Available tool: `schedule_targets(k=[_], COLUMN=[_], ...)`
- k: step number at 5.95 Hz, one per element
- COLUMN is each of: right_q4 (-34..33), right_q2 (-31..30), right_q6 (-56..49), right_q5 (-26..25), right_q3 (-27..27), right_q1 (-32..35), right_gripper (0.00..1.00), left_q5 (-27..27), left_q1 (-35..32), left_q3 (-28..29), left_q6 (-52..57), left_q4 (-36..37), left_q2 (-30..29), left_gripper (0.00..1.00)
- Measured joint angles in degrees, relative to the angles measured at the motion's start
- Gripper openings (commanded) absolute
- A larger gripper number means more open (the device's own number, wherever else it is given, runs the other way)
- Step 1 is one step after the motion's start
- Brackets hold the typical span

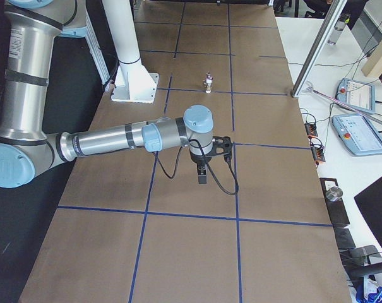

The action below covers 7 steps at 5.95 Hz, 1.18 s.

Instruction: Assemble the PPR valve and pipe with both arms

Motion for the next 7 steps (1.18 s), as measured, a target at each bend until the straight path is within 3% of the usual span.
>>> schedule_targets(k=[3,7], right_q4=[-0.1,0.3], right_q2=[-1.4,-1.8], right_q6=[-8.6,-8.6], right_q5=[1.4,2.6], right_q3=[-2.9,-4.5], right_q1=[4.0,4.1], right_gripper=[1.00,1.00], left_q5=[-0.3,-0.3], left_q1=[-3.5,-4.0], left_q3=[1.3,1.8], left_q6=[2.0,2.0], left_q4=[4.4,4.9], left_q2=[0.8,5.8], left_gripper=[1.00,1.00])
